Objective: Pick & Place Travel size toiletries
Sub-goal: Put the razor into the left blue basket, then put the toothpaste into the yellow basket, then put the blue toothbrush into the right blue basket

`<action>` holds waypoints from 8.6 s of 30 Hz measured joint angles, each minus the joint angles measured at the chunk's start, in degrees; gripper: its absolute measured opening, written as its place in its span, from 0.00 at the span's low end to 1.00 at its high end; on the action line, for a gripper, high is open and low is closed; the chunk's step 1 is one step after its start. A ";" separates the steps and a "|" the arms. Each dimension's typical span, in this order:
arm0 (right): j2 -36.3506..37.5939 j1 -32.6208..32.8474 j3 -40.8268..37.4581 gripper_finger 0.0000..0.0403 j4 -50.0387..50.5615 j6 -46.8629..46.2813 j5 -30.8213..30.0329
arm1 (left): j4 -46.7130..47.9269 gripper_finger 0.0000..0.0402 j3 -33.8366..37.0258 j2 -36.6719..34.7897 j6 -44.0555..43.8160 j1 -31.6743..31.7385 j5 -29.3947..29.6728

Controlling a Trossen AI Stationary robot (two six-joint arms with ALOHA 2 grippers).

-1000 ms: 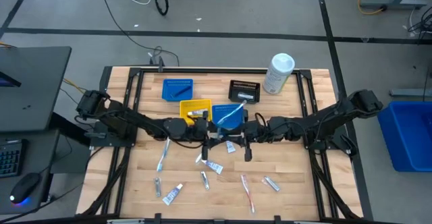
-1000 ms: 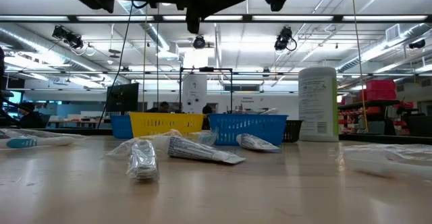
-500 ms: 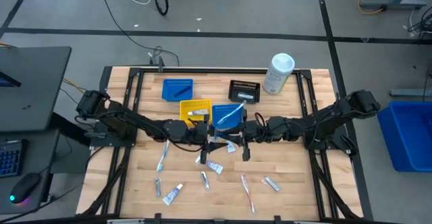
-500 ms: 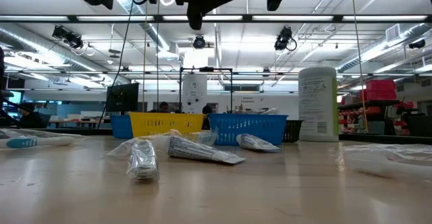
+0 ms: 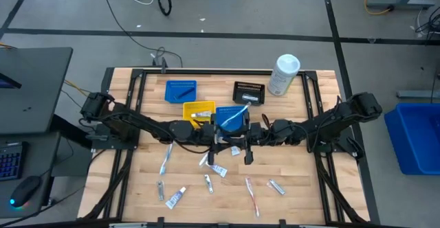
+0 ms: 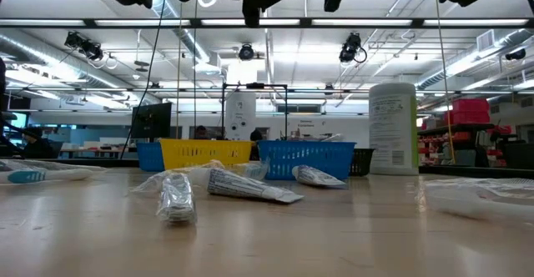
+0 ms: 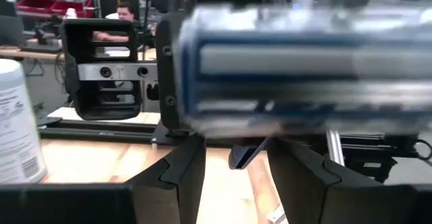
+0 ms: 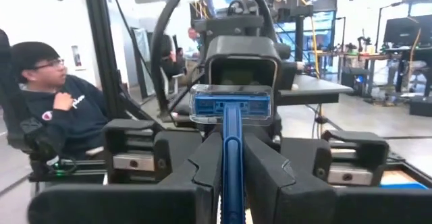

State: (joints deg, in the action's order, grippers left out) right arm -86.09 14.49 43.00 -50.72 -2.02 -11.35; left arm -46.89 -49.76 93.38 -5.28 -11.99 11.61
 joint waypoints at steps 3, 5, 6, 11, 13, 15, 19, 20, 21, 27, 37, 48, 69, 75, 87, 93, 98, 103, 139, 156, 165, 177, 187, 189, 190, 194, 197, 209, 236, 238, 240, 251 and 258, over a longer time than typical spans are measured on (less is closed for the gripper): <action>0.04 -0.05 0.00 0.13 -0.18 0.08 -0.21 | -0.89 0.41 0.00 0.42 0.02 0.00 1.63; 0.03 -0.04 0.00 0.13 -0.45 0.07 -0.18 | -1.03 0.41 -0.14 0.48 0.10 0.00 1.73; 0.05 -0.01 0.00 0.13 -0.46 0.08 -0.18 | -1.01 0.41 -0.22 0.48 0.11 0.00 1.61; 0.12 -0.19 0.03 0.13 -0.13 0.07 -0.05 | -1.65 0.32 -0.22 0.50 0.22 -0.02 1.16; 0.12 -0.21 0.07 0.13 0.28 0.06 -0.05 | -1.19 0.27 -0.22 0.50 0.20 -0.04 1.17; 0.10 -0.22 0.07 0.13 0.55 -0.07 -0.05 | -0.60 0.21 -0.22 0.50 0.12 -0.07 1.23; 0.04 -0.26 0.04 0.13 1.00 0.45 -0.20 | -0.10 0.11 -0.22 0.49 -0.89 -0.11 1.53; 0.05 -0.23 0.04 0.14 1.04 1.03 -0.19 | 0.03 0.10 -0.22 0.48 -1.09 -0.11 1.53; 0.05 -0.22 0.04 0.14 1.24 1.68 -0.18 | 0.24 0.10 -0.22 0.48 -1.18 -0.13 1.59; 0.11 -0.22 0.02 0.21 3.82 2.84 -3.19 | 3.88 0.11 -0.35 0.37 -4.29 -0.30 3.42; 7.22 -0.05 -0.02 0.37 20.51 2.07 -8.14 | 8.14 0.10 -0.35 -0.31 -6.37 -0.91 8.81; 15.18 -0.05 -0.02 0.43 34.33 -4.04 -8.16 | 28.31 0.10 -0.31 -4.64 -6.50 3.78 20.91; 15.22 -0.05 -0.02 0.38 36.91 -4.65 -8.11 | 57.82 0.12 -0.28 -8.72 -5.23 28.85 15.76; 15.20 -0.33 -0.02 0.36 37.39 -4.62 -8.11 | 68.76 0.11 -0.28 -9.94 -1.02 36.75 15.54; 15.20 -0.36 -0.02 0.36 37.86 -4.62 -8.09 | 73.46 0.12 -0.26 -9.92 6.98 49.30 6.72; 15.20 -0.36 -0.02 0.36 37.86 -4.62 -8.09 | 74.06 0.13 0.66 -9.92 8.82 50.63 4.03; 15.20 -0.36 -0.02 0.36 37.82 -4.63 -8.07 | 74.44 0.12 4.33 -9.92 11.58 50.60 4.51; 15.20 -0.36 -0.02 0.35 37.79 -4.64 -8.07 | 74.39 0.16 5.94 -9.90 11.61 50.62 7.48; 15.18 -0.38 0.00 0.35 38.12 -4.62 -8.07 | 75.84 0.26 -1.18 -25.35 -11.90 32.99 -7.24; 15.18 -0.38 0.00 0.34 38.47 -4.62 -8.07 | 68.99 0.24 -1.10 -24.01 -29.70 -4.55 1.81; 15.18 -0.38 0.06 0.34 39.72 -5.05 -8.07 | 64.36 0.31 -1.11 -16.56 -34.97 -15.44 1.66; 15.18 -0.38 0.04 0.34 40.26 -5.08 -8.07 | 64.09 0.54 -1.07 -3.16 -45.85 -23.39 -12.61; 15.18 -0.38 0.04 0.34 40.35 -5.05 -8.05 | 63.10 0.54 -1.24 5.01 -56.47 -28.21 -14.81; 15.18 -0.36 0.04 0.35 40.32 -5.05 -8.07 | 63.20 0.53 -1.31 5.76 -57.53 -28.49 -13.88; 15.18 -0.38 0.04 0.35 40.33 -5.06 -8.05 | 63.45 0.52 -1.33 5.80 -57.82 -28.57 -12.78; 15.18 -0.37 0.04 0.34 40.39 -5.05 -8.05 | 65.52 0.47 -1.36 5.73 -54.95 -28.83 -9.34; 15.18 -0.36 0.04 0.35 40.39 -5.05 -8.05 | 66.82 0.40 -1.36 5.77 -52.93 -28.57 -7.88; 15.18 -0.36 0.01 0.35 40.39 -5.06 -8.05 | 70.77 0.18 -4.61 6.26 -51.12 -25.53 1.10; 15.18 -0.36 0.00 0.35 40.37 -5.05 -8.03 | 95.23 0.18 -25.61 6.14 -4.78 10.72 13.70; 15.18 -0.36 0.00 0.34 40.38 -5.05 -8.03 | 94.87 0.19 -24.34 6.14 -3.24 12.84 12.90; 15.18 -0.36 0.00 0.34 40.39 -5.05 -8.03 | 95.11 0.20 -23.05 6.14 -1.49 14.45 12.89; 15.18 -0.36 0.00 0.34 40.44 -4.62 -8.05 | 91.00 0.37 -19.52 6.14 -0.80 17.62 11.18; 15.18 -0.36 0.00 0.34 40.75 -4.62 -8.05 | 91.31 0.41 -21.01 6.06 -6.64 16.28 5.87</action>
State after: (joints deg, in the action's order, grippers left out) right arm -70.91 14.13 43.00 -9.97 -6.63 -19.40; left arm 44.42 -70.77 99.44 -11.92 4.29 17.49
